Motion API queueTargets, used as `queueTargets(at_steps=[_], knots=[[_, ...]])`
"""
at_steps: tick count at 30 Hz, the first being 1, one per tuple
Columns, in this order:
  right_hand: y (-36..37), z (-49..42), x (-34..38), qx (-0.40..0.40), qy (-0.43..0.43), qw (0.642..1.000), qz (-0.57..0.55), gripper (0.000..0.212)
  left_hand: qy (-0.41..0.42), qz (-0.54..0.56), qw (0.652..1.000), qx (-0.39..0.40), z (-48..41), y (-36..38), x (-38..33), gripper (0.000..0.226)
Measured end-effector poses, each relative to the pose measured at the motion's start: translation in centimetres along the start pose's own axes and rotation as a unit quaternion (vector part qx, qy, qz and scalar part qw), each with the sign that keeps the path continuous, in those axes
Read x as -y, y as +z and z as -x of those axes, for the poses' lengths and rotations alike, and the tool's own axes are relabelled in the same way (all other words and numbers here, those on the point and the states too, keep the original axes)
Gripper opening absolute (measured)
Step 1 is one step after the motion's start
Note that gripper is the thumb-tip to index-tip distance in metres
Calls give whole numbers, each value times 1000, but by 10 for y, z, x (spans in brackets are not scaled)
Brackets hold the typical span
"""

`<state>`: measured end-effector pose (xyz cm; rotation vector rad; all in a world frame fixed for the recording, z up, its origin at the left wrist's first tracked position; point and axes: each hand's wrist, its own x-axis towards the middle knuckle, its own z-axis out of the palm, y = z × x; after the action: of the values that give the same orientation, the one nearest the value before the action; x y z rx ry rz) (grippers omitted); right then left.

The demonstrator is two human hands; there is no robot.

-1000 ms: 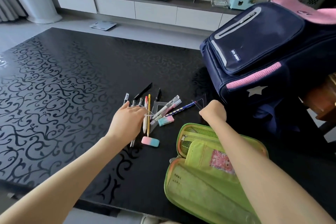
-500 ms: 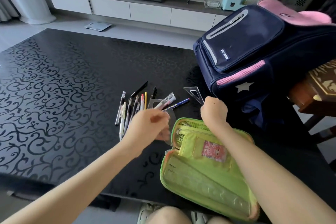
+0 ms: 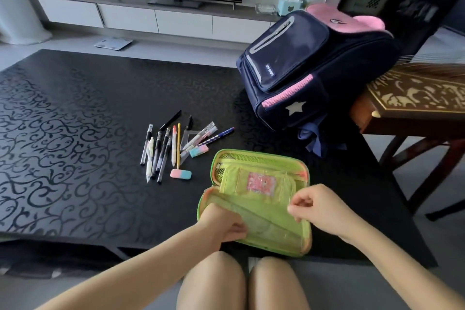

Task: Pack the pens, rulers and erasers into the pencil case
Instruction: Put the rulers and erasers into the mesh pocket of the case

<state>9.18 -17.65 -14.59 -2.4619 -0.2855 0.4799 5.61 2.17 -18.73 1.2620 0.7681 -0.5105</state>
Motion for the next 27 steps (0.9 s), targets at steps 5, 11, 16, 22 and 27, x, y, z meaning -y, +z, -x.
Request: queueTargets(at_steps=[5, 11, 16, 22, 27], knots=[[28, 7, -23, -119, -93, 962, 228, 23, 28, -119, 992, 4, -1, -14, -16, 30], [57, 1, -38, -135, -179, 866, 447, 40, 36, -233, 971, -47, 0, -41, -36, 14], [57, -3, -39, -131, -167, 857, 470, 36, 198, -357, 902, -143, -20, -74, -38, 23], [48, -10, -19, -145, -207, 869, 425, 34, 281, -490, 778, -276, -45, -96, -47, 17], [49, -38, 9, -153, -212, 894, 365, 25, 287, -486, 755, -333, -71, -102, -63, 23]])
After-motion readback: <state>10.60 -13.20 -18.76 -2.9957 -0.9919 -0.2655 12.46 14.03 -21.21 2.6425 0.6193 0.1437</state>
